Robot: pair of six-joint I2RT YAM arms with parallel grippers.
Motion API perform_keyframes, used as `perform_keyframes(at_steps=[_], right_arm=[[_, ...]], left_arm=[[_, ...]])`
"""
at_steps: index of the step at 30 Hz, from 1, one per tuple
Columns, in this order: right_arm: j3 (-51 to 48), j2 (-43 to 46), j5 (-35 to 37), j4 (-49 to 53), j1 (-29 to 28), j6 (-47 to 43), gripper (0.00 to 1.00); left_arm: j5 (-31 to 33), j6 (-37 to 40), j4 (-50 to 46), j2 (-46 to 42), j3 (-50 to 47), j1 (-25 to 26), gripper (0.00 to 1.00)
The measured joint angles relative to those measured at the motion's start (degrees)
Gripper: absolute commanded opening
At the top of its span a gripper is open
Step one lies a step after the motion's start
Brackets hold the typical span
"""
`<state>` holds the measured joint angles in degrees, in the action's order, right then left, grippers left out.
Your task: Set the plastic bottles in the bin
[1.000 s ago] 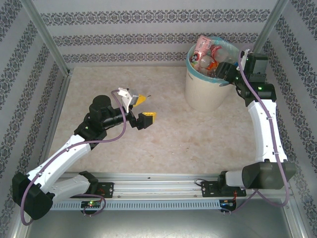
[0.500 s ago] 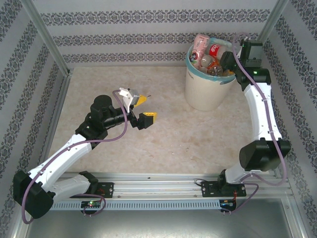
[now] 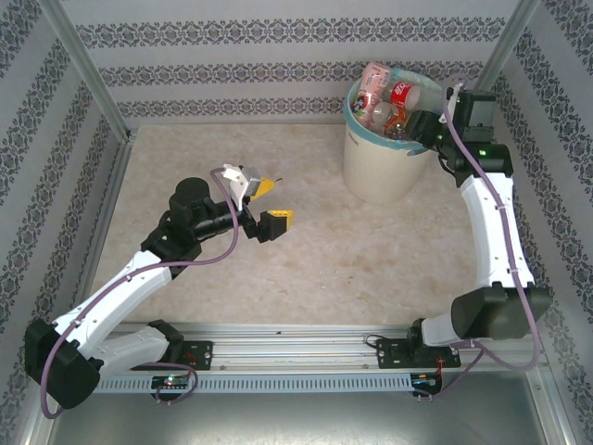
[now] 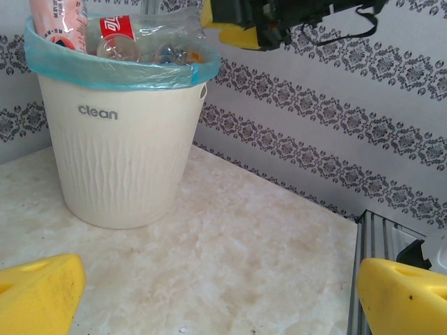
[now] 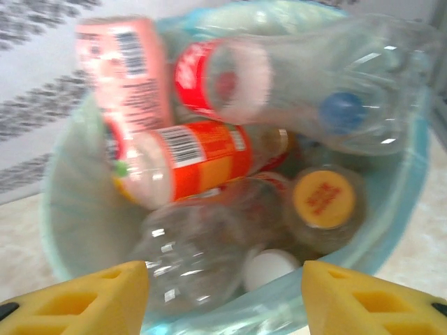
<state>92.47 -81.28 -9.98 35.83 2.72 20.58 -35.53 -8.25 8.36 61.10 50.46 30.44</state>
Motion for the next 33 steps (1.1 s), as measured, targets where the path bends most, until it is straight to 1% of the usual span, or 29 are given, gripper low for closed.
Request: perform_keyframes(at_steps=[2, 4, 8, 11, 13, 15, 19, 22, 25, 30, 33], right_arm=[[0.0, 1.79, -2.4, -0.07, -0.28, 0.83, 0.6], [0.07, 3.43, -2.27, -0.04, -0.37, 1.18, 0.56], [2.69, 2.95, 4.26, 0.11, -0.61, 0.24, 0.49], [4.85, 0.13, 9.53, -1.2, -0.59, -1.2, 0.48], [6.58, -2.82, 12.5, -2.19, -0.59, -2.29, 0.5], [8.55, -6.1, 14.58, -2.89, -0.35, -3.17, 0.54], [10.51, -11.76, 17.07, -4.2, 0.52, -4.11, 0.52], [10.54, -14.25, 17.7, -4.61, 1.16, -4.46, 0.48], [10.43, -14.95, 17.29, -4.52, 1.7, -4.39, 0.45], [4.87, -11.63, 15.17, -6.6, 1.9, -4.0, 0.46], [1.03, -8.72, 13.94, -6.21, 1.9, -4.02, 0.5]], left_arm=[[-0.02, -0.15, 0.17, 0.0, 0.0, 0.0, 1.0], [0.0, -0.26, 0.33, 0.0, 0.0, 0.0, 1.0], [0.07, -0.57, 0.72, 0.0, -0.13, 0.0, 1.0], [0.35, -0.76, 0.92, 0.0, -0.13, 0.0, 1.0], [0.79, -0.79, 0.92, -0.02, -0.13, 0.0, 1.0], [1.53, -0.76, 0.92, -0.07, -0.15, 0.0, 1.0], [4.52, -0.76, 0.92, -0.46, -0.24, 0.0, 1.0], [7.39, -0.74, 0.9, -0.57, -0.24, 0.0, 1.0], [9.35, -0.76, 0.9, -0.57, -0.24, 0.0, 1.0], [11.02, -0.76, 0.9, -0.57, -0.33, 0.0, 1.0], [11.85, -0.76, 0.9, -0.57, -0.63, 0.0, 1.0]])
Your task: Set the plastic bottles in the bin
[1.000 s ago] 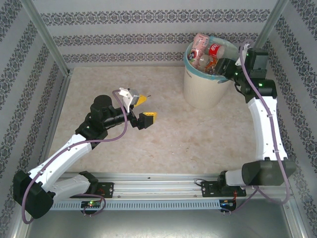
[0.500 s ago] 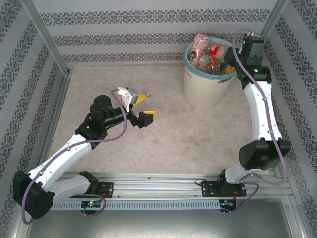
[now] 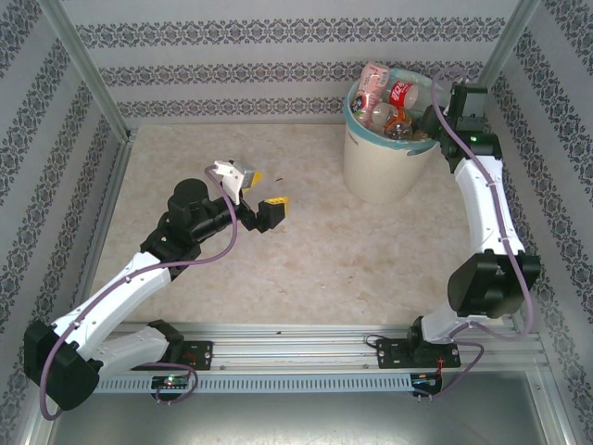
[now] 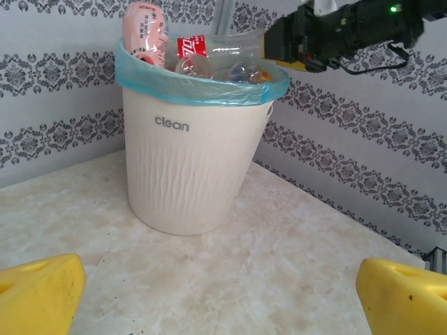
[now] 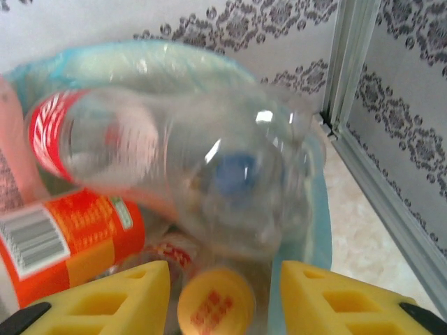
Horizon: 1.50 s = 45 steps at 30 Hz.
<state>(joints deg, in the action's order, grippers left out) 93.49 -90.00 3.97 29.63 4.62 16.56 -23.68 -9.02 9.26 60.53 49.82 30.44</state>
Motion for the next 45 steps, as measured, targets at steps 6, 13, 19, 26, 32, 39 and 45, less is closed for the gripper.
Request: perform_keyframes(at_steps=[6, 13, 19, 26, 32, 39, 45], right_arm=[[0.28, 3.28, -0.83, 2.45, 0.0, 0.0, 0.56], [-4.96, 17.86, -0.83, 0.33, 0.0, 1.42, 0.61], [-33.42, 42.14, -0.63, -8.41, -2.05, -1.14, 0.69], [-63.95, 44.59, -3.56, -23.74, -3.78, -10.45, 0.78], [-75.41, 33.07, -3.43, -46.47, -3.78, -15.02, 0.81], [-80.21, 14.01, -7.72, -73.7, -3.76, -15.39, 0.83], [-81.77, 1.09, -5.81, -90.66, -3.65, -14.08, 0.93]], left_arm=[[5.42, 0.0, 0.02, 0.02, -0.22, 0.0, 1.0], [22.32, 2.89, 0.5, 1.14, -0.66, -0.79, 1.0], [36.09, 5.44, 3.5, 4.9, -5.44, -10.01, 1.0], [41.16, 8.24, 8.35, 9.29, -15.63, -18.6, 1.0], [38.64, 9.68, 16.13, 12.74, -22.51, -24.22, 1.0], [25.86, 10.12, 33.59, 28.3, -26.62, -29.09, 1.0], [24.28, 8.98, 38.82, 30.75, -28.59, -30.8, 1.0]])
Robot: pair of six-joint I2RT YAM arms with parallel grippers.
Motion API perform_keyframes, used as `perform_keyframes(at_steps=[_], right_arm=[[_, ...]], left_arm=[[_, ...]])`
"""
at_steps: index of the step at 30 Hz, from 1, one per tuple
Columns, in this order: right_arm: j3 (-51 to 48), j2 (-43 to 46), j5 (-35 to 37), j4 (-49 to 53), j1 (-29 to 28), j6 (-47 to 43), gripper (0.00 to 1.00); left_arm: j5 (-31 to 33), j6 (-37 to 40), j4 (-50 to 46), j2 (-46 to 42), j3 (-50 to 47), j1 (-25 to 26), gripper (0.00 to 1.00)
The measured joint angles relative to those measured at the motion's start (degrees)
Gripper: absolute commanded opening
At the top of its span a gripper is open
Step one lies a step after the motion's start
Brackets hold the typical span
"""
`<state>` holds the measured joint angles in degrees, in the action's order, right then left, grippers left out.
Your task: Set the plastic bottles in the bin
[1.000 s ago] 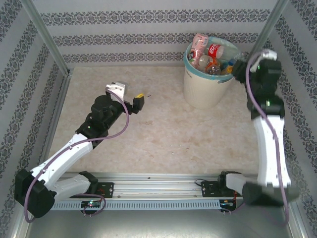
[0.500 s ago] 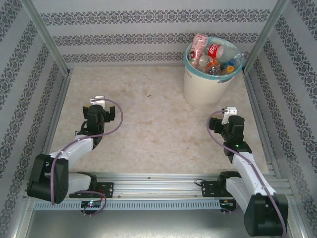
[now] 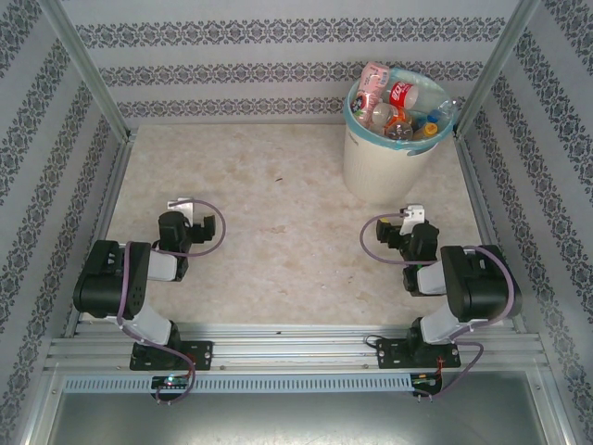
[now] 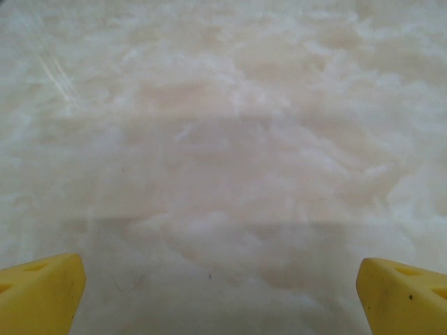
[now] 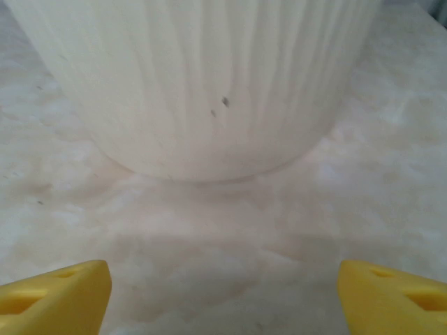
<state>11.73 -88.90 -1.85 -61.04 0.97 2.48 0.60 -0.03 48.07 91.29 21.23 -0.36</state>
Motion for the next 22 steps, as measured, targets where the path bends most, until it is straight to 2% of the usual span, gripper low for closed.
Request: perform_keyframes(at_steps=[1, 8, 22], right_arm=[[0.22, 0.55, 1.64, 0.04, 0.0, 0.55, 0.98], [2.62, 1.01, 8.57, -1.86, -0.5, 1.9, 0.98], [5.53, 0.98, 10.47, 1.77, -1.25, 1.84, 0.98]], left_arm=[[0.02, -0.22, 1.07, -0.02, 0.0, -0.02, 1.0], [0.04, -0.63, 4.04, -0.02, 0.0, -0.04, 1.0], [-2.71, -0.5, 4.04, -0.02, 0.42, -0.04, 1.0]])
